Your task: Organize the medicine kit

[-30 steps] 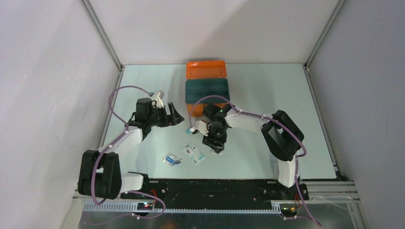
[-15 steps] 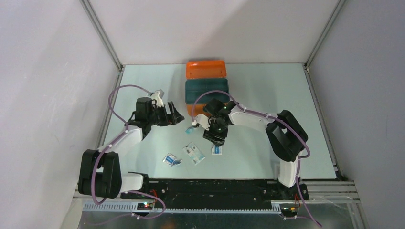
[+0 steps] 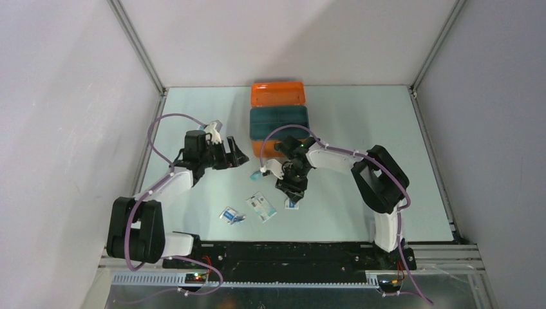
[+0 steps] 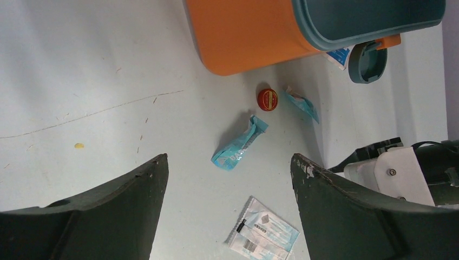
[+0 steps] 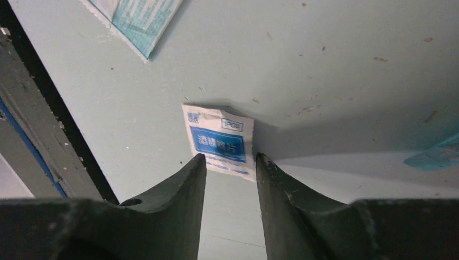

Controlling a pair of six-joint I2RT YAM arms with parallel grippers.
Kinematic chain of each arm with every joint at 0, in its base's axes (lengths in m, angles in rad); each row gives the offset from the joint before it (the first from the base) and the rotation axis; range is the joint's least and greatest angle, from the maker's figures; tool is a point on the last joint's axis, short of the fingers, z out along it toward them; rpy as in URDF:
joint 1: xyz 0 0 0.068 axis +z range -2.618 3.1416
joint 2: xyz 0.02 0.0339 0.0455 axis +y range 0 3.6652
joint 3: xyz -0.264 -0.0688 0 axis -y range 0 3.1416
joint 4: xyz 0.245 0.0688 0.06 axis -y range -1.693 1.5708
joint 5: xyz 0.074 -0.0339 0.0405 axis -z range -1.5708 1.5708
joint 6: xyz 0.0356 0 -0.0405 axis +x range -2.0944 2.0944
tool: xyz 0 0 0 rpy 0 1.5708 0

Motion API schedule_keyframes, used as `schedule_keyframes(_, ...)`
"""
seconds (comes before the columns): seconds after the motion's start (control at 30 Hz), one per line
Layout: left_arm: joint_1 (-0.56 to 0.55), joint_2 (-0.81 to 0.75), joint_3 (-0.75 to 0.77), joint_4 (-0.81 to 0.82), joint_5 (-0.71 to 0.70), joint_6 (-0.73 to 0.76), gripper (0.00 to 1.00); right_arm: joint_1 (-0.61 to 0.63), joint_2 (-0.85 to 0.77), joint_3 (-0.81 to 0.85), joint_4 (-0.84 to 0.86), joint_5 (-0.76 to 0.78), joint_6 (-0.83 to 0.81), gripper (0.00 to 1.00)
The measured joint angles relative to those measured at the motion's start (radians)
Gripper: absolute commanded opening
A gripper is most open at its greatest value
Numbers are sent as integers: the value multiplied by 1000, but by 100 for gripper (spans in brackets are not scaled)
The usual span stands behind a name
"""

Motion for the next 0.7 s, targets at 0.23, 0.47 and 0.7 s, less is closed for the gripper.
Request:
schedule_keyframes(0.23,0,1,0,0,0,0,87,-8,8,0,-16,-33,5,0)
schedule_keyframes(0.47,0,1,11,-2,-1,5,87,-11,-87,-1,-44,-34,10,0)
schedule_keyframes(0.7,0,1,72,-24,0,27,87,-58,-287,53,-83,-67,8,0)
